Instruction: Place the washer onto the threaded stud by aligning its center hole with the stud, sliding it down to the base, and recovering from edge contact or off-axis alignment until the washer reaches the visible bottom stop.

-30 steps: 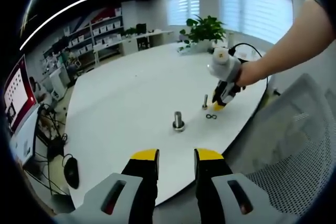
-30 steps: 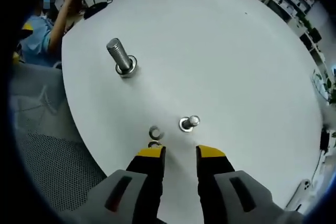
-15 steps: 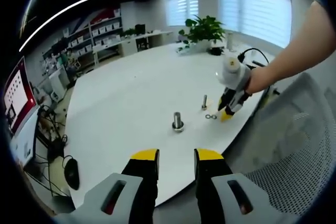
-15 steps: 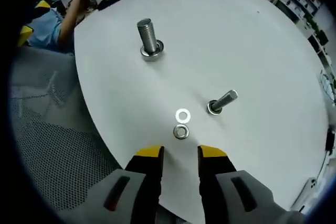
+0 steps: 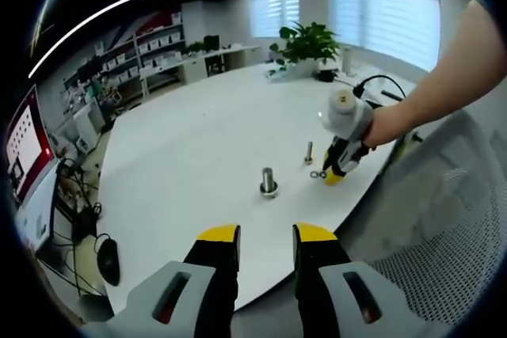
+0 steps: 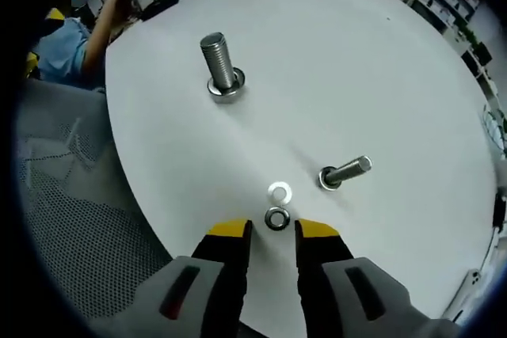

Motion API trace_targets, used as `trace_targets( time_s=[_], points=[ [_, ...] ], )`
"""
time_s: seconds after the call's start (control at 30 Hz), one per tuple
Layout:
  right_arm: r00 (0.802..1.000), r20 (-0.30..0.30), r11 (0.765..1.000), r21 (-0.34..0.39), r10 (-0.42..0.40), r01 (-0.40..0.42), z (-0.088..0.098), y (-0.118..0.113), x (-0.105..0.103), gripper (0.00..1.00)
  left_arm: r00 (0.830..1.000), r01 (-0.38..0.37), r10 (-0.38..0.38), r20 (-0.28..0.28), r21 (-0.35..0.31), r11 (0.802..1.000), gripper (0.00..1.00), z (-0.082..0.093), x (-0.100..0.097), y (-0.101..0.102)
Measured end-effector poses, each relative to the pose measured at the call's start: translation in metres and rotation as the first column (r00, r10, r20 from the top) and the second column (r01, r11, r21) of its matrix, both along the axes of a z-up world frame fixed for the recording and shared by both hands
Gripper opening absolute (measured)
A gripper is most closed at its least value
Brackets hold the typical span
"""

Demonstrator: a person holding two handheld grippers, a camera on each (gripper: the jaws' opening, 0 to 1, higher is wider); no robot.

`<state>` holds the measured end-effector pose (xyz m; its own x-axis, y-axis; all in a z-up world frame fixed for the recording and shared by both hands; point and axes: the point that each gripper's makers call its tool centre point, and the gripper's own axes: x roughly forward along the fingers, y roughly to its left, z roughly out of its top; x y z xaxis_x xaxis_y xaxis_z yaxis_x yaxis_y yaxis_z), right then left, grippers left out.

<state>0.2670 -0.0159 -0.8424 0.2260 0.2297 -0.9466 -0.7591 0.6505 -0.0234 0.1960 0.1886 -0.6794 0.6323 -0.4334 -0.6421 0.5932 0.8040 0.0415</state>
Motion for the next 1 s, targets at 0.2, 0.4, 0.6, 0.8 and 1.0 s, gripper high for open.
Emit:
trace_targets(
  time_s=[0.2, 0.4, 0.6, 0.8, 1.0],
  points=[
    [1.000, 0.012, 0.999, 0.023, 0.022, -0.022, 0.000, 0.000, 0.001, 0.22, 1.000, 0.002, -0.002, -0.002, 0.000, 1.000, 0.24, 0.000, 0.000, 0.000],
    [1.000, -0.010, 0.998, -0.054, 0.011, -0.012, 0.000, 0.001, 0.003, 0.16, 1.000, -0.005, 0.005, 0.002, 0.002, 1.000, 0.24, 0.000, 0.001, 0.001],
    [0.999, -0.020, 0.998, -0.045, 0.039, -0.040, 0.000, -0.003, 0.000, 0.16, 1.000, 0.000, 0.000, -0.002, 0.002, 1.000, 0.24, 0.000, 0.000, 0.000],
    [0.999, -0.012, 0.999, -0.033, 0.043, -0.044, 0.000, -0.007, -0.004, 0.16, 1.000, -0.007, 0.007, -0.002, 0.000, 1.000, 0.24, 0.000, 0.001, 0.001],
    [0.992, -0.036, 0.990, -0.062, 0.121, -0.123, -0.001, -0.008, -0.007, 0.17, 1.000, -0.002, 0.002, -0.004, 0.002, 1.000, 0.24, -0.001, 0.000, 0.000]
  ],
)
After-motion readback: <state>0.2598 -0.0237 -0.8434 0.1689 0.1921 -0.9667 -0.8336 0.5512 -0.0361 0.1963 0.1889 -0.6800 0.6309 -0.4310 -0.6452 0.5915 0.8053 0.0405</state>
